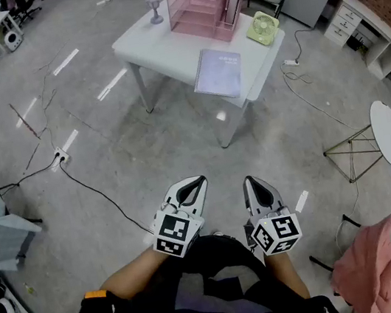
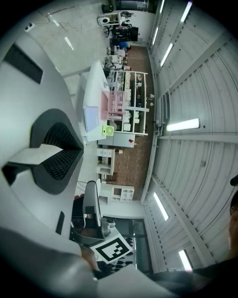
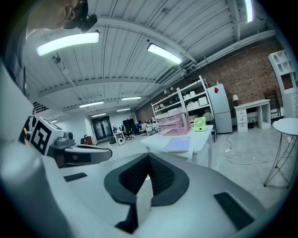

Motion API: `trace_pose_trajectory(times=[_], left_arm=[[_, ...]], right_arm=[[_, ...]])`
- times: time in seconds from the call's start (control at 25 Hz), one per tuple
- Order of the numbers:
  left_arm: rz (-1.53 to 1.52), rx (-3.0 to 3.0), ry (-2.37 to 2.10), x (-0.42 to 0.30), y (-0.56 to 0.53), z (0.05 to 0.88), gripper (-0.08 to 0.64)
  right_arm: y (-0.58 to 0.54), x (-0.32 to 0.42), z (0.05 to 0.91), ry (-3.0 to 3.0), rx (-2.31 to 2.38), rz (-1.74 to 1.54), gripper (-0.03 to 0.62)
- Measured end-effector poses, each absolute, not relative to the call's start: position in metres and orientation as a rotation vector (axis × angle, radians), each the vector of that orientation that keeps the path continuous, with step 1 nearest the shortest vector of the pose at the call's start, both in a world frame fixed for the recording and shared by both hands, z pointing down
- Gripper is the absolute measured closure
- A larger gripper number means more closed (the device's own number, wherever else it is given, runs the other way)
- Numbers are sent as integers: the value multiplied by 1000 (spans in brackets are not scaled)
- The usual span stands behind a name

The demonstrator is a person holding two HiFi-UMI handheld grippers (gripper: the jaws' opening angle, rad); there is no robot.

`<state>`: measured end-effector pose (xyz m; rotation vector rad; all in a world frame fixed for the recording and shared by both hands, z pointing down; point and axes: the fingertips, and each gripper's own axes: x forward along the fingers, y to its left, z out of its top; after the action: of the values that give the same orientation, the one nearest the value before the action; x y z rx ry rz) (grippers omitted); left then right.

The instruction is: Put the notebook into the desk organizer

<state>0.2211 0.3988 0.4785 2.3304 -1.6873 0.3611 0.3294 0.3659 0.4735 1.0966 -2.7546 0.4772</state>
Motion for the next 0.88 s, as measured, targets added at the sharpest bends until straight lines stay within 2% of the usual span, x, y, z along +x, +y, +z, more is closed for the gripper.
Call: trace_pose_trajectory(times=[0.44, 0.88], left_arm=[[353, 2370, -1651, 206, 372, 475, 552], [380, 2439, -1573, 155, 310, 464, 551]], right_arm=[[342, 317, 474, -2729, 1155, 486, 577], [281, 277, 463, -2685, 1317, 514, 577]])
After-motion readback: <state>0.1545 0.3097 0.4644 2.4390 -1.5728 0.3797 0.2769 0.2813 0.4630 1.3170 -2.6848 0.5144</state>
